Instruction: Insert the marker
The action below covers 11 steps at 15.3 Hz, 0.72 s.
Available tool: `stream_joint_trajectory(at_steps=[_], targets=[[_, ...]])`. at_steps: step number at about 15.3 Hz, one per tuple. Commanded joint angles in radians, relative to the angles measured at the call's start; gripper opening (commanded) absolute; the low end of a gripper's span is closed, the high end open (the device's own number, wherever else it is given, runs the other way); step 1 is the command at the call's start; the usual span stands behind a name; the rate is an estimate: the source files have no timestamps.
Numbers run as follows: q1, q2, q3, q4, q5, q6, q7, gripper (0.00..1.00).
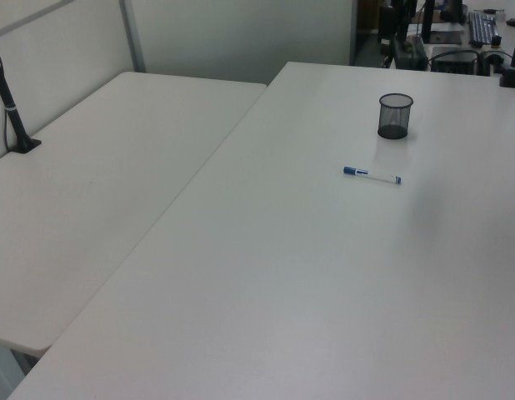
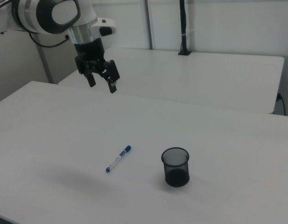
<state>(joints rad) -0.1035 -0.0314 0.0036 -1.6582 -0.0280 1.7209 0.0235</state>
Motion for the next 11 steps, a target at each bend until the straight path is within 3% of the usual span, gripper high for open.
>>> stream_joint_trajectory(at_steps=[1,11], targets=[[0.018,-0.015,-0.005,-0.009,-0.009,0.006,-0.013,1.0],[0.015,-0.015,-0.005,-0.012,-0.009,0.005,-0.017,1.0]])
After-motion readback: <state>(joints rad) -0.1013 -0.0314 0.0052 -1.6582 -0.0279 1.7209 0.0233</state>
